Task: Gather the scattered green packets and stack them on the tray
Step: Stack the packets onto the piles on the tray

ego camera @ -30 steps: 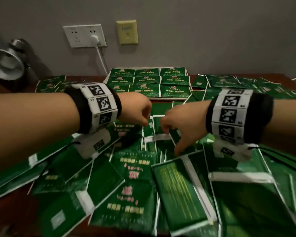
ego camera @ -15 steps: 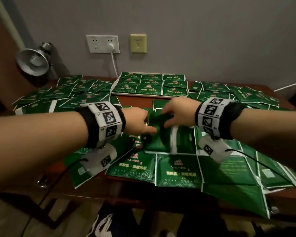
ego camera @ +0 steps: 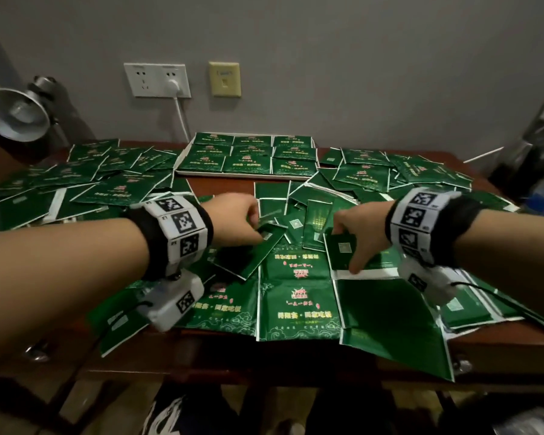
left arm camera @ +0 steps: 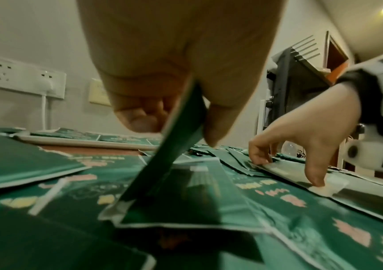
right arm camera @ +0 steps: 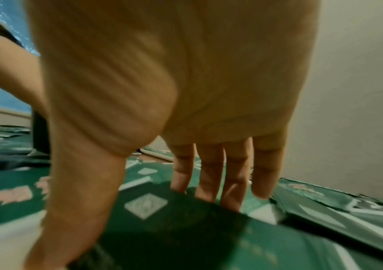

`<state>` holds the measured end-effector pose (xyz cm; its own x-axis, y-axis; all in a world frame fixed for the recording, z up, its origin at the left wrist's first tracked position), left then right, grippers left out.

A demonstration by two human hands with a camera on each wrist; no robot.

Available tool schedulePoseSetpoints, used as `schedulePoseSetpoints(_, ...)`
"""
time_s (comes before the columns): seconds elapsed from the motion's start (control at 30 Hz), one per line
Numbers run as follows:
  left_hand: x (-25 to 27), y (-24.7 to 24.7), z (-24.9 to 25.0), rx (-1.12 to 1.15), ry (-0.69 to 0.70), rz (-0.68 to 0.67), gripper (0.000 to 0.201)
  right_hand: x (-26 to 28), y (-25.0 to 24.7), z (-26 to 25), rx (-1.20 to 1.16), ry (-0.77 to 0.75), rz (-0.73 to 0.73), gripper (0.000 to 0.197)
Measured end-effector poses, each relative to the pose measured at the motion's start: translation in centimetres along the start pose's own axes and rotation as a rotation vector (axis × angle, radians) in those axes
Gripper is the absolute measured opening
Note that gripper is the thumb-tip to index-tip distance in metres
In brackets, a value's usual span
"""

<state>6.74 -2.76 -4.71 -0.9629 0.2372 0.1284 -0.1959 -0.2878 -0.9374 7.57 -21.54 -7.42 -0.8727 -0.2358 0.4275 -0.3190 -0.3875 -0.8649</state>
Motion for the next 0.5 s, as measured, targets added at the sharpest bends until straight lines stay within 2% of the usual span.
schedulePoseSetpoints(0.07, 0.2, 2.6, 0.4, -0.052, 0.009, -0.146, 0.032, 0.3, 0.6, 0.1, 0.013, -0.007, 0.018, 0.076)
schedulePoseSetpoints(0.13, -0.3, 2.7, 0.0, -0.120, -0.012, -0.102, 0.034, 0.3, 0.1, 0.0, 0.023, -0.028, 0.082, 0.072)
schedulePoseSetpoints(0.2, -1.0, 1.8, -0.9, -0.176, -0.072, -0.010, 0.036, 0.7, -1.9, 0.0, -0.009, -0.052, 0.227, 0.051)
schedulePoseSetpoints(0.27, -1.5, 2.0, -2.3, -0.213, -0.166, -0.022, 0.063, 2.0, -4.7, 0.1, -0.043, -0.052, 0.412, 0.027)
schedulePoseSetpoints(0.3, -1.5, 2.5, -2.9, -0.223, -0.218, -0.059, 0.079, 2.5, -5.5, 0.0, -0.059, -0.065, 0.468, 0.024)
schedulePoseSetpoints(0.33, -1.5, 3.1, -3.3, -0.236, -0.258, -0.094, 0.091, 2.8, -5.5, -0.4, -0.074, -0.092, 0.458, 0.028)
schedulePoseSetpoints(0.37, -1.4, 3.6, -3.4, -0.259, -0.279, -0.116, 0.095, 2.8, -4.7, -1.2, -0.083, -0.132, 0.376, 0.035)
schedulePoseSetpoints(0.43, -1.4, 4.2, -2.9, -0.307, -0.265, -0.107, 0.094, 2.7, -1.7, -2.9, -0.041, -0.200, 0.163, 0.047)
schedulePoseSetpoints(0.5, -1.6, 4.3, -2.0, -0.297, -0.228, -0.067, 0.086, 2.6, -0.7, -3.3, 0.055, -0.211, 0.142, 0.051)
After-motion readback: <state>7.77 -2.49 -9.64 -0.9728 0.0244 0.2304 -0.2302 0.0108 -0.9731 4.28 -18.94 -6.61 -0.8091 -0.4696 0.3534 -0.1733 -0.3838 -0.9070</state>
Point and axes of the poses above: each hand's wrist, its own x-axis away from the middle knuckle, its own y-axis out of the palm, z = x × y, the point moved 10 cm from there along -x, towards the middle knuckle, and after that the axes turned 2 degrees about x, right-handed, at the moved point
